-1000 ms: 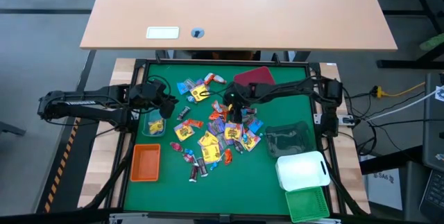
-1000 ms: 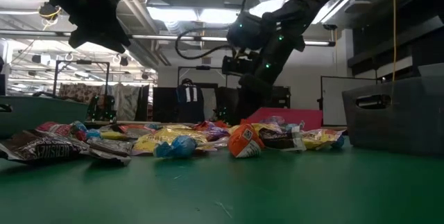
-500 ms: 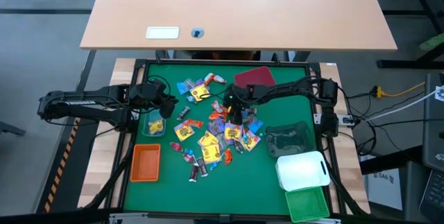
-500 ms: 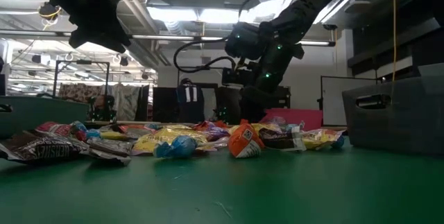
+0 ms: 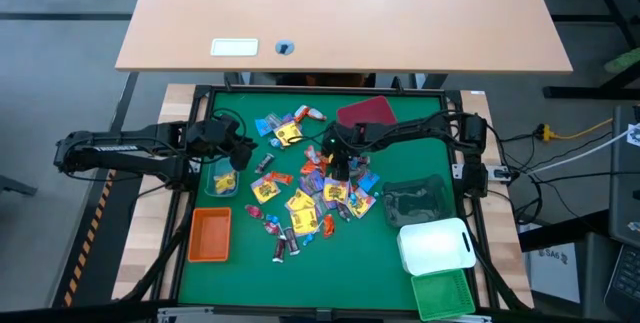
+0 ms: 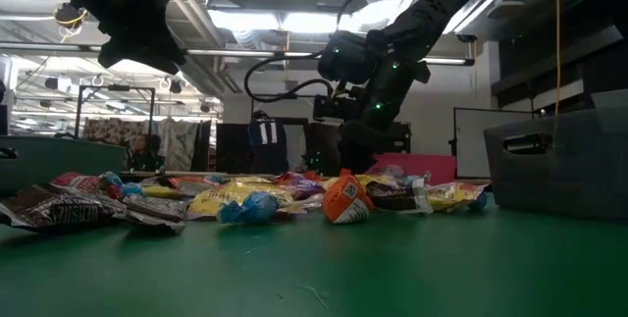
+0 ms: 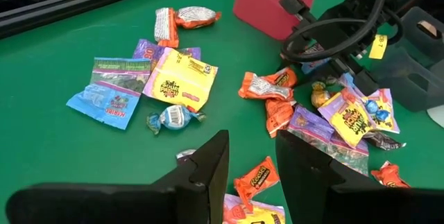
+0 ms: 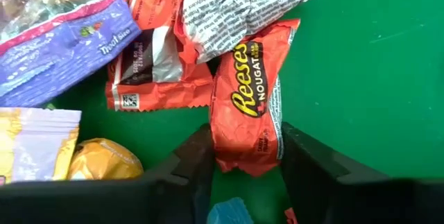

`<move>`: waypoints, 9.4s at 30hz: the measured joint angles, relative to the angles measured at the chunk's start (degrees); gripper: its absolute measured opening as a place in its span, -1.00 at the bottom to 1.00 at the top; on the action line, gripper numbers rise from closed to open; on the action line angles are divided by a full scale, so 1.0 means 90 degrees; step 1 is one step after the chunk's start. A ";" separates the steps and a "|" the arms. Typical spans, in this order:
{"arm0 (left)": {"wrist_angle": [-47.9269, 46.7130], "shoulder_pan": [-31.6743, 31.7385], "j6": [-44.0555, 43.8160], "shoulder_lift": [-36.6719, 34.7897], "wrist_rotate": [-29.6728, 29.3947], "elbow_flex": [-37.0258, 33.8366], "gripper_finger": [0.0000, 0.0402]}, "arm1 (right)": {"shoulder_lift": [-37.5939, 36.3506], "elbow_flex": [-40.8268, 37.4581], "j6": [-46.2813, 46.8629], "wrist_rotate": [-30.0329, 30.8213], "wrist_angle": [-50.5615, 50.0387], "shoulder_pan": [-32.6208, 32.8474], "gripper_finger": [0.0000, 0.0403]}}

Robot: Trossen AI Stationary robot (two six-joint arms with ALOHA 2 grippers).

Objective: Sort candy
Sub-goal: Put the orange chocolate bar into the red bin, then put the yellow candy into the blue bin, then put the orange chocolate bar into the red bin

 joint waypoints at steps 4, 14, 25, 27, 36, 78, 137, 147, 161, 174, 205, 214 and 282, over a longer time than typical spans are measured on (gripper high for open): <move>0.0060 0.0000 -0.0008 0.0001 -0.0002 0.0001 -0.46 | 0.0000 0.0000 0.0000 -0.0044 0.0002 0.0000 -0.44; 0.0261 -0.0002 -0.0002 0.0422 -0.0010 0.0000 -0.46 | -0.0173 -0.0001 0.0007 0.0013 -0.0220 -0.0010 -0.49; 0.0761 -0.0002 0.0280 0.1222 -0.0002 0.0000 -0.46 | -0.0236 0.1361 0.0003 0.0018 -0.2173 -0.0007 -0.49; 0.0962 -0.0002 0.0443 0.1343 -0.0005 0.0000 -0.46 | -0.0238 0.1626 -0.0044 0.0196 -0.2553 -0.0007 -0.49; 0.1920 -0.0019 0.1178 0.1703 0.0055 0.0000 -0.46 | -0.0253 0.2467 -0.0675 0.2019 -0.4225 -0.0007 -0.49; 0.3030 0.0030 0.3236 0.1932 0.0070 0.0000 -0.39 | -0.0253 0.2494 -0.0644 0.3631 -0.5392 -0.0634 0.26; 0.4367 0.1729 0.3828 0.6026 0.0242 0.0017 -0.95 | -0.0253 0.2492 -0.0646 0.3629 -0.5469 -0.0631 0.27; 0.4211 0.1724 0.3828 0.5477 0.0544 -0.0022 -1.00 | -0.0339 0.2487 -0.0646 0.3631 -0.5920 -0.0631 0.27; 0.2972 0.1499 0.3636 0.3127 0.1463 -0.0006 -1.00 | -0.1207 0.2488 -0.0290 0.3086 -0.5750 -0.0631 0.27; -0.1233 0.0503 0.0645 0.0349 0.1855 0.0002 -1.00 | -0.1205 0.2489 -0.0282 0.0486 -0.4221 -0.0399 0.27; -0.3249 0.0041 -0.0228 0.0260 0.1290 0.0002 -0.46 | -0.0347 0.2497 -0.0296 0.0175 -0.2412 0.0250 0.27; -0.2841 0.0041 -0.0226 0.0257 0.1287 0.0002 -0.45 | 0.0297 0.2492 -0.0090 0.0173 -0.2167 0.0250 0.27; 0.0361 0.0039 0.1637 0.0260 0.0126 0.0002 -0.45 | -0.0977 0.2494 -0.1174 0.3270 -0.4159 0.0243 -0.83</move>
